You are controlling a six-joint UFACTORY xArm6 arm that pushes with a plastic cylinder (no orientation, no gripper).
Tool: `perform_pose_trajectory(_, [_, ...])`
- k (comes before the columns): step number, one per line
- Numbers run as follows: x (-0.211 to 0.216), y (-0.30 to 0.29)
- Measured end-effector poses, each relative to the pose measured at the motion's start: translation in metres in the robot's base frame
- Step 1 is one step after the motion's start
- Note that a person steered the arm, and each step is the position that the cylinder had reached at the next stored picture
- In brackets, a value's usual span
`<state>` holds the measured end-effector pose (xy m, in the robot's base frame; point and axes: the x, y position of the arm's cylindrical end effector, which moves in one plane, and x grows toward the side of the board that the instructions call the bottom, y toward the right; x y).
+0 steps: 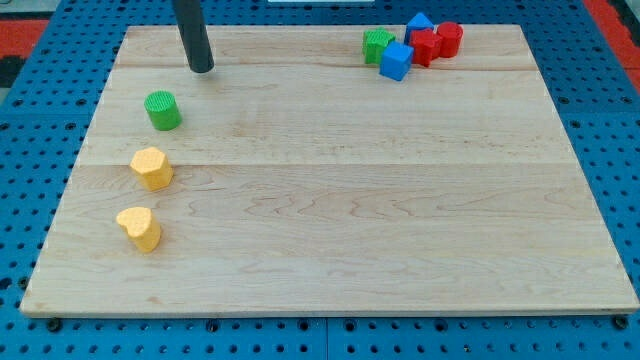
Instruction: Move the green circle into the yellow hexagon
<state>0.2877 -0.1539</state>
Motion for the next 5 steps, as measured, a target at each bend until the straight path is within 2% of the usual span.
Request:
perform_pose_trajectory(1, [0.053,0.025])
perform_pose_trajectory(2, [0.060,0.028])
perform_pose_trajectory(3, [-0.014,0.007])
perform_pose_trajectory(4, [0.027,-0.046])
perform_pose_trajectory(5, [0.103,-0.017])
